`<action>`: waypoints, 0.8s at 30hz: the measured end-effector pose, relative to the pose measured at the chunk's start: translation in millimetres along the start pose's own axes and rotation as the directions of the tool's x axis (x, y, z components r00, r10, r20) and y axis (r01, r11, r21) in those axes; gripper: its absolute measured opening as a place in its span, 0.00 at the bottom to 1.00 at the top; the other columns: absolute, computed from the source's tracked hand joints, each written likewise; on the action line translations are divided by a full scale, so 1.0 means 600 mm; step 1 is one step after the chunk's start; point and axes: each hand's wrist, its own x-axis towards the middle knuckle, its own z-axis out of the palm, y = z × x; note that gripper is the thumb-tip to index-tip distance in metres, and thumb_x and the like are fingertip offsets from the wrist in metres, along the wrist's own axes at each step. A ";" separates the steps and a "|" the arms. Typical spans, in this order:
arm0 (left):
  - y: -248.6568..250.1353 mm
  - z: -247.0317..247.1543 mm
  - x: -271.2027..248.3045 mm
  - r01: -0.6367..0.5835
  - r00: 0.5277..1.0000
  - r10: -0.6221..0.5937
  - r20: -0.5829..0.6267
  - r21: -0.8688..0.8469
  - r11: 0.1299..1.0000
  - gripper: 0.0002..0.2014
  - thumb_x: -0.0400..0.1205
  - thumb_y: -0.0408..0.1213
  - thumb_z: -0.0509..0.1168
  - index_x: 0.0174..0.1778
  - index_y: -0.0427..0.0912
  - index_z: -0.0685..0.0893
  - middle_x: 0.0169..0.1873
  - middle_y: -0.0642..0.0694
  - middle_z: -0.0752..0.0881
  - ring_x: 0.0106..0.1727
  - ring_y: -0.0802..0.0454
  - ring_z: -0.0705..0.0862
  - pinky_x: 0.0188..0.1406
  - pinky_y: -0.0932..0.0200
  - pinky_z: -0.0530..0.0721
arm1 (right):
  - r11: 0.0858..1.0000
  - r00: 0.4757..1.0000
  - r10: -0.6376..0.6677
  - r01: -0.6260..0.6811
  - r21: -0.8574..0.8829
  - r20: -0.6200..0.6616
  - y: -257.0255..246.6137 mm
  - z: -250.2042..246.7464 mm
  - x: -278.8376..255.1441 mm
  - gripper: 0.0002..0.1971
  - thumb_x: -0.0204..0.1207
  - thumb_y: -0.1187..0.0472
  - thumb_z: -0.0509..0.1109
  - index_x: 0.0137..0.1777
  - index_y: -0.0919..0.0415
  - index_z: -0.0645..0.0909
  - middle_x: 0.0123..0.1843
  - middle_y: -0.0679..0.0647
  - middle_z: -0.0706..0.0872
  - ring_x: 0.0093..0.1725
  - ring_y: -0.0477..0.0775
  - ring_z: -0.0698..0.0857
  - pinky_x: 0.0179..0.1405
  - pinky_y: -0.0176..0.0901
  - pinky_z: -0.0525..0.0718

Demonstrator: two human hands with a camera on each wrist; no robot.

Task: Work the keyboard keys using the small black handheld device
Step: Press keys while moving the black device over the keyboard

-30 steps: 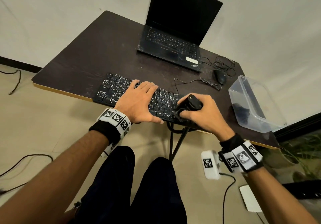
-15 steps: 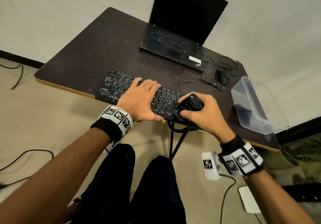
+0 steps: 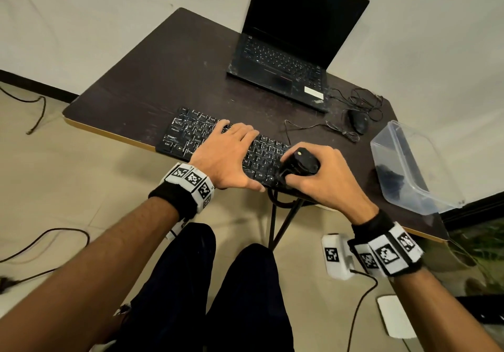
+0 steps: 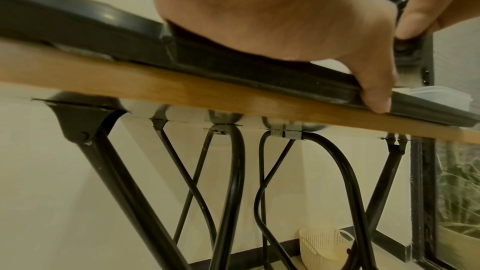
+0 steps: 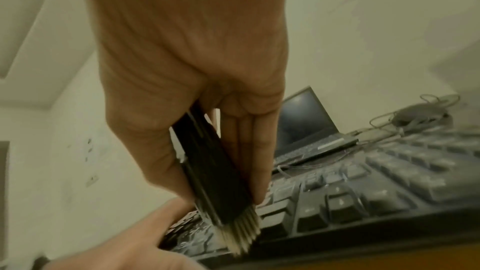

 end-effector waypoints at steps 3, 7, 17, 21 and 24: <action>0.000 0.002 0.001 -0.003 1.000 0.003 -0.003 -0.005 1.000 0.68 0.62 0.91 0.53 0.88 0.40 0.67 0.85 0.44 0.73 0.87 0.46 0.68 0.90 0.37 0.55 | 0.999 0.994 -0.048 0.048 -0.002 0.095 -0.001 0.004 -0.007 0.15 0.62 0.59 0.81 0.49 0.43 0.91 0.42 0.44 0.94 0.42 0.49 0.91 0.48 0.49 0.90; 0.001 0.002 0.000 0.000 1.000 0.000 0.001 -0.001 1.000 0.68 0.61 0.91 0.53 0.88 0.40 0.67 0.85 0.44 0.73 0.87 0.46 0.69 0.90 0.37 0.55 | 0.998 0.994 -0.060 0.061 -0.012 0.088 0.011 0.001 0.002 0.16 0.63 0.62 0.82 0.49 0.43 0.91 0.41 0.45 0.94 0.40 0.48 0.91 0.43 0.46 0.88; -0.005 0.004 0.003 -0.001 1.000 0.001 -0.008 -0.002 1.000 0.69 0.61 0.91 0.52 0.88 0.40 0.67 0.85 0.45 0.74 0.86 0.47 0.69 0.90 0.37 0.55 | 0.989 0.977 -0.146 0.145 0.022 0.155 0.015 0.001 0.018 0.17 0.66 0.67 0.82 0.51 0.47 0.92 0.42 0.48 0.94 0.41 0.50 0.92 0.44 0.48 0.90; 0.000 0.005 0.002 -0.011 1.000 0.011 -0.010 -0.001 1.000 0.68 0.61 0.91 0.52 0.87 0.40 0.68 0.84 0.45 0.74 0.86 0.46 0.70 0.90 0.37 0.56 | 0.995 0.990 -0.103 0.102 0.016 0.095 0.022 -0.008 0.028 0.16 0.67 0.65 0.82 0.51 0.45 0.92 0.44 0.46 0.95 0.44 0.48 0.93 0.50 0.52 0.92; -0.004 0.005 0.002 -0.001 1.000 0.001 -0.005 -0.001 1.000 0.68 0.61 0.91 0.53 0.88 0.41 0.67 0.85 0.45 0.73 0.87 0.47 0.69 0.90 0.37 0.55 | 0.989 0.974 -0.148 0.143 0.041 0.172 0.017 -0.002 0.019 0.17 0.67 0.67 0.82 0.52 0.46 0.92 0.44 0.47 0.94 0.44 0.48 0.92 0.48 0.46 0.90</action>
